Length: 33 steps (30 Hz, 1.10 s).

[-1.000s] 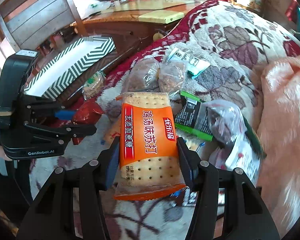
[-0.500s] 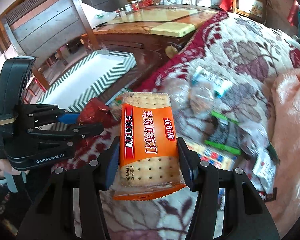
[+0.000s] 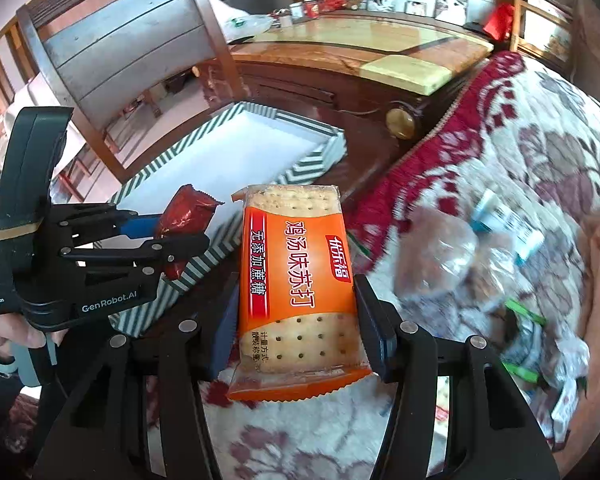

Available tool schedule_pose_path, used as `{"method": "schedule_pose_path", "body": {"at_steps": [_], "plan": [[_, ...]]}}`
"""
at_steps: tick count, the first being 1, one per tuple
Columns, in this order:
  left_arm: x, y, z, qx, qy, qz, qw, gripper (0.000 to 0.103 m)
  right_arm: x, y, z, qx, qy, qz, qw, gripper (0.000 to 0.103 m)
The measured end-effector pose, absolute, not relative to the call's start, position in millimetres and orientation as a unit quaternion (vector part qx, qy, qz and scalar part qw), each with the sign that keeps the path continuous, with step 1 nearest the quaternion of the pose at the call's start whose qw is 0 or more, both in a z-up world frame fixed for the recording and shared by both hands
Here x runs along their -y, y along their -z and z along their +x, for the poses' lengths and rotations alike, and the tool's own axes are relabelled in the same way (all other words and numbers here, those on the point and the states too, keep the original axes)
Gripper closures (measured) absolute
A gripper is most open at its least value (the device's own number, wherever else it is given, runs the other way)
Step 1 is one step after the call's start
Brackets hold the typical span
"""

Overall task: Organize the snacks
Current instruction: 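Carry both packs to the white tray and open both grippers to release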

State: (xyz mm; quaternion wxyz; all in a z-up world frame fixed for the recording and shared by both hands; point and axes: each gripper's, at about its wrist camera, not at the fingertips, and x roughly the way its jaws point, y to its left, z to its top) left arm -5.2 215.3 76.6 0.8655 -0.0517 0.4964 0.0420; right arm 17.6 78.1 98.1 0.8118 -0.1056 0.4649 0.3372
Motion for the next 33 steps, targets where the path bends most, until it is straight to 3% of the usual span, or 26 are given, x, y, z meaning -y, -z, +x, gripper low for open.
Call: {"method": "schedule_pose_path", "body": {"at_steps": [17,33], "plan": [[-288.0,-50.5,-8.1,-0.523,-0.115,-0.105,0.838,0.068,-174.2,-100.1,43.5,-0.465,-0.371,-0.133,0.793,0.05],[-314.7,-28.5,-14.5,-0.541,-0.155,-0.114,0.818,0.068,-238.5,-50.0,67.5,-0.511,-0.37,-0.137,0.764,0.05]]}}
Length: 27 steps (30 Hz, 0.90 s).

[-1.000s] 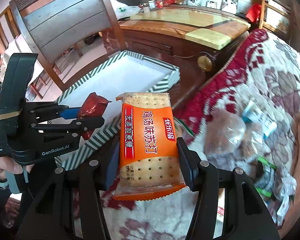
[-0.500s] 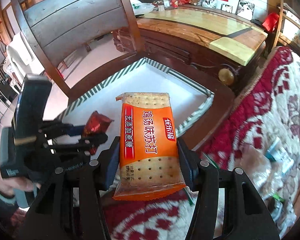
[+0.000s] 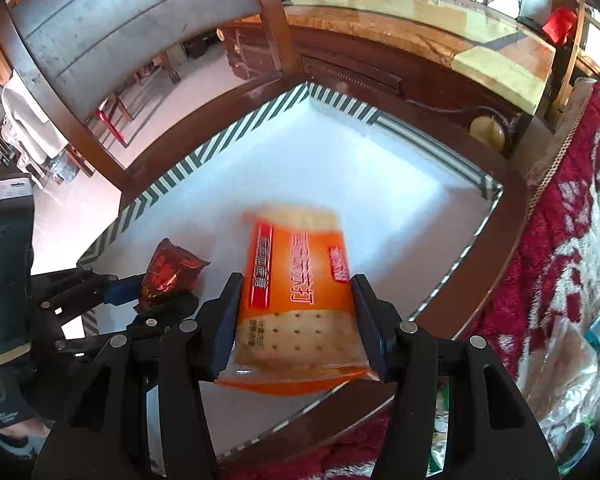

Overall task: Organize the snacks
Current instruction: 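Carry both packs to the white tray and open both grippers to release, then move both grippers back over the snacks on the quilt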

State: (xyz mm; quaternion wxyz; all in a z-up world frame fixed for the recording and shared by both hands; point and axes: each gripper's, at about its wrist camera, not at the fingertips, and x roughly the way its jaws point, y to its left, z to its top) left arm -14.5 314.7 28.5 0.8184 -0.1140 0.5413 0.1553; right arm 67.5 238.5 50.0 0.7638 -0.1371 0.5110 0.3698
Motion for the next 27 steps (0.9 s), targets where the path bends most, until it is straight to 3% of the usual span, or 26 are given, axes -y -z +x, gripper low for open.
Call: {"method": "schedule_pose_path", "body": {"at_steps": [6,11,27], "plan": [[-317.7,-27.5,-15.7,-0.541,-0.171,-0.119,0.814,0.065,-247.4,-45.6,61.1,-0.514,-0.375,-0.151,0.756,0.05],[-330.3,-24.5,-22.7,-0.545,-0.188,-0.144,0.804,0.041,-247.6,-37.8,56.9,-0.555,-0.391,-0.115,0.725,0.05],[-280.0,-61.0,-34.2,-0.504,-0.169,-0.113,0.84,0.024,-165.5,-79.4,21.8,-0.5,-0.373,-0.072,0.778,0.05]]}}
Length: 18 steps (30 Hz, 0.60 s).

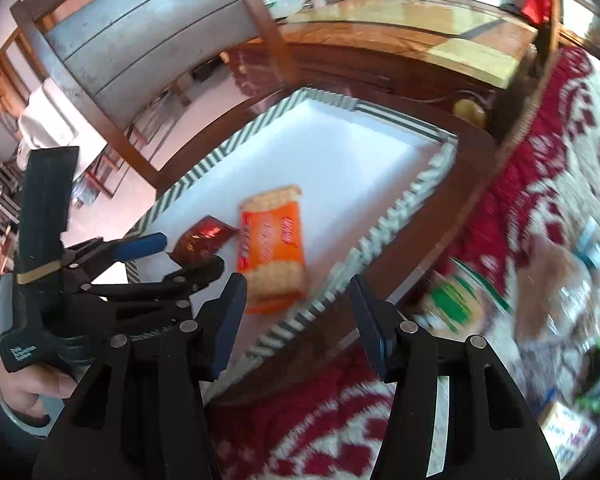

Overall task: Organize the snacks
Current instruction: 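Move both grippers back over the snacks on the quilt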

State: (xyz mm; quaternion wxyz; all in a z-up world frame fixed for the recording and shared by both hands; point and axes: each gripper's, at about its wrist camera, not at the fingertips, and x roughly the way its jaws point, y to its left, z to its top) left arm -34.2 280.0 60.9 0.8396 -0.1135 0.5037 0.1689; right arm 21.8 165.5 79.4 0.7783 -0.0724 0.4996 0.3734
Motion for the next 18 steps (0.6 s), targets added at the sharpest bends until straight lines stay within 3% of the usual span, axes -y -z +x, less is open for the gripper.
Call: {"method": "schedule_pose_path", "body": {"at_steps": [18], "plan": [[-184.1,-72.2,-25.6,-0.51,-0.084,-0.086,0.852,0.022,-32.6,-84.0,-3.3,-0.491,-0.287,-0.045,0.821,0.05]]}}
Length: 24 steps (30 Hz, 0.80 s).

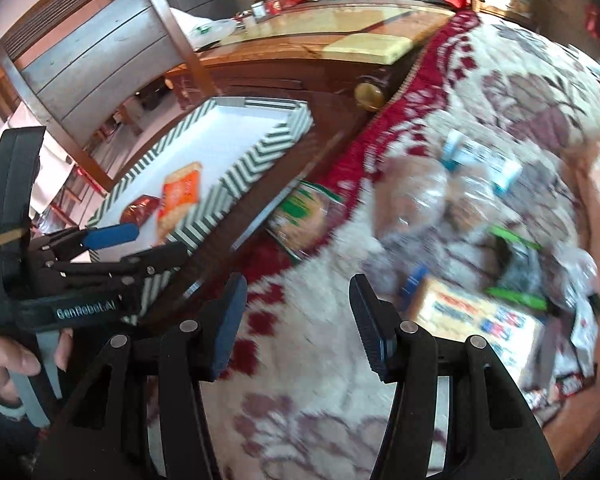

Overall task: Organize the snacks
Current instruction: 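Move both grippers back over the snacks on the quilt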

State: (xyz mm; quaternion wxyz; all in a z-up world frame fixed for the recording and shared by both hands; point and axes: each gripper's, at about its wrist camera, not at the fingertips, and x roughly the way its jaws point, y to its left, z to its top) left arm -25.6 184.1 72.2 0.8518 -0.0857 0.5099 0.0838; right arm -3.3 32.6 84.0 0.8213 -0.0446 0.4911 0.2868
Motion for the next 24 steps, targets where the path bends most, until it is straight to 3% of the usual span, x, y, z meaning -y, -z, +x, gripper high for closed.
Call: {"method": "schedule_pose_path", "body": {"at_steps": [24], "plan": [[-135.8,-48.7,23.9,-0.535,-0.009,-0.084,0.841,0.022,80.1,-62.6,-17.4,-0.518,-0.213,-0.003,0.828,0.049]]}}
